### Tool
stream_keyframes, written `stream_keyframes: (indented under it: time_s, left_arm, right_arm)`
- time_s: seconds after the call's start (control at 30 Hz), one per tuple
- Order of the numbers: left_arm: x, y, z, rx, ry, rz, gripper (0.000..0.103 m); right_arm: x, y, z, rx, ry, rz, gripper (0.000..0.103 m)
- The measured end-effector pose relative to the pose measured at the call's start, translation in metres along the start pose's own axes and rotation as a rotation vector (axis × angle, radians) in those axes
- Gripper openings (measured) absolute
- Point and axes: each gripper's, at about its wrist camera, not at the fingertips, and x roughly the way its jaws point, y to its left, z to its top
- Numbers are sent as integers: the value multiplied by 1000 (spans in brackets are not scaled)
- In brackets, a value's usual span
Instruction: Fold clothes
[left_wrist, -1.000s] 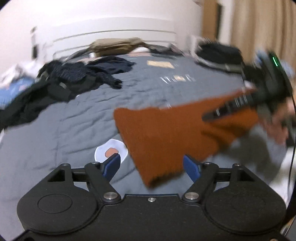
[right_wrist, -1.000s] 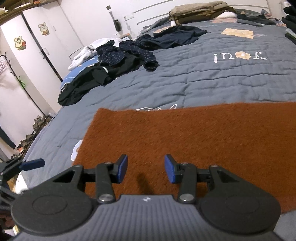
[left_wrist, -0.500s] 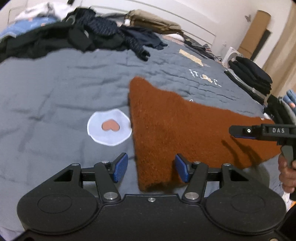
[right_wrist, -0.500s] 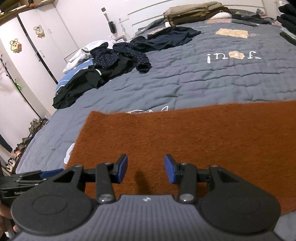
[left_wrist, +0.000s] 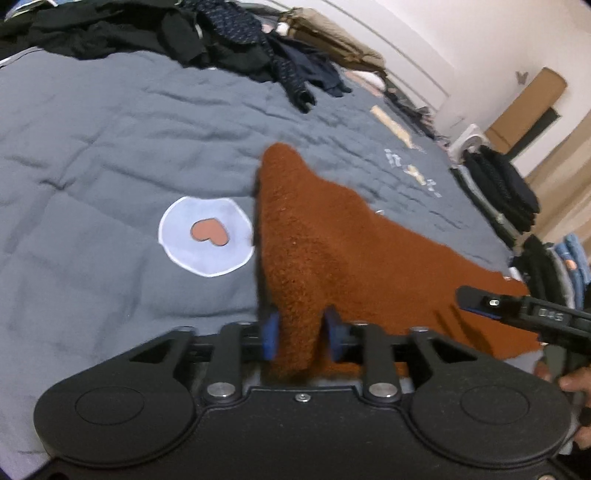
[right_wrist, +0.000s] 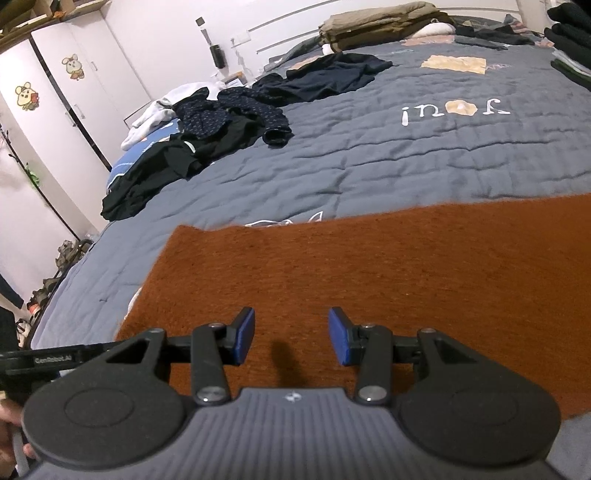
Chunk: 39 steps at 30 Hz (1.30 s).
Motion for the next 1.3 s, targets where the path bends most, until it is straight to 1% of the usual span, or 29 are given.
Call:
stream_keyframes:
  time_s: [0.1,0.23,0.33,0.43,0.5,0.7,0.9,1.07,1.17,1.3]
  left_arm:
    - [3,1,1,-39,2,-41,43]
    - [6,-3,1,-42,-4,-70,40]
    - [7,-7,0,-24,-5,-75,15]
    - [4,-6,2,-29,-40,-43,12]
    - [-1,-5,5,-29,-65,-30,11]
    - [-22,4,18,-27,-132,-23,10]
    - [-55,24,34,-65,-224,-8,10]
    - [-98,56,50,-142,-338,55,9]
    - [-123,80,55,-198,-390,98,9]
    - [-127,92,54,-192,-337,174,10]
  right_arm:
    - [-1,-1,-1,-5,3,1,43]
    - [0,-4,-2,-6,13,1,43]
    - [-1,-5,-4,-11,20,1,43]
    - [-1,-6,-4,-10,21,1,43]
    - [-2,-7,-4,-4,20,1,43]
    - [1,-4,-2,-2,21,13,43]
    - [3,4,-2,-3,24,32,43]
    - [9,11,-1,1,32,54,43]
    - [13,17,-2,1,38,64,43]
    - [18,24,-2,-8,44,66,43]
